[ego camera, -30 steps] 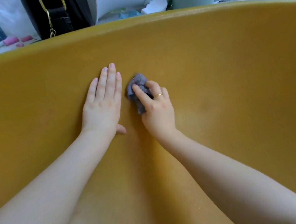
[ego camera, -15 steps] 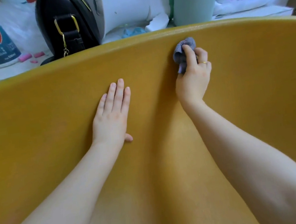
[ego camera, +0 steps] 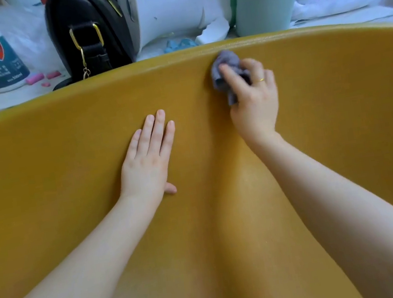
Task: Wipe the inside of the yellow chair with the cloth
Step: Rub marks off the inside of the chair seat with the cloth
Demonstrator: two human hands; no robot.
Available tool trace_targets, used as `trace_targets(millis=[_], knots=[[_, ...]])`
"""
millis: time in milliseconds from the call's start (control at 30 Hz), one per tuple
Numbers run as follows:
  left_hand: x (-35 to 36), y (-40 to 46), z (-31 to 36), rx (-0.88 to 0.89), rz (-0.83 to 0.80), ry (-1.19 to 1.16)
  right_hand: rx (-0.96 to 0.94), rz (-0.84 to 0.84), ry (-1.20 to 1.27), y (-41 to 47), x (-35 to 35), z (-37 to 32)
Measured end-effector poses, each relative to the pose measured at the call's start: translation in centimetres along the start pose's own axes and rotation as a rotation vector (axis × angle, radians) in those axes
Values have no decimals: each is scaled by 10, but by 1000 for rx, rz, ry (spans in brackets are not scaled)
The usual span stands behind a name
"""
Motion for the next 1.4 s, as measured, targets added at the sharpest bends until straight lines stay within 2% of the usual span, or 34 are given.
trace_targets(millis=[67,167,233,367,467,533,600,700,833,900,1000,1100,1167,1233,1400], knots=[[3,2,1,-8,-7,13,90,55,-52,0,0,13],[5,3,1,-20,-7,14,178,57,-6,-5,7,2],[3,1,1,-19,-17,6,127,-36,37,-20,10,-16],[-8,-5,0,-23,-42,-41,-88,-293,136,-82,3,-52],[-19,-12,-8,2,-49,-87,-29,-510,202,-102,-3,-62],[-27,-20,-24,-13,-30,-113,11,-569,237,-91,-4,-62],[-30,-30,-43,-49,-12,-98,71,-470,260,-64,-6,-57],[-20,-44,-74,-136,-34,-6,150,-223,232,0,-5,-53],[6,-48,-101,-218,-72,100,232,-84,168,42,8,-63],[17,-49,-106,-243,-100,85,124,-88,163,17,15,-78],[23,-45,-104,-245,-86,54,-97,-198,231,-59,22,-113],[22,-45,-105,-241,-60,52,-148,-329,323,-102,21,-137],[22,-44,-106,-237,-54,44,-209,-357,319,-93,18,-137],[22,-44,-105,-237,-62,35,-263,-325,274,-67,15,-129],[25,-44,-102,-244,-53,22,-90,-19,107,20,15,-101]])
Point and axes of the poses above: each hand's wrist, its own y-axis towards the middle knuckle, its own x-axis out of the palm, z = x × y, the point moved 6 cm from there along y, towards the middle knuckle, and after that the axes turned 13 degrees about -x, right-handed, at the moved point
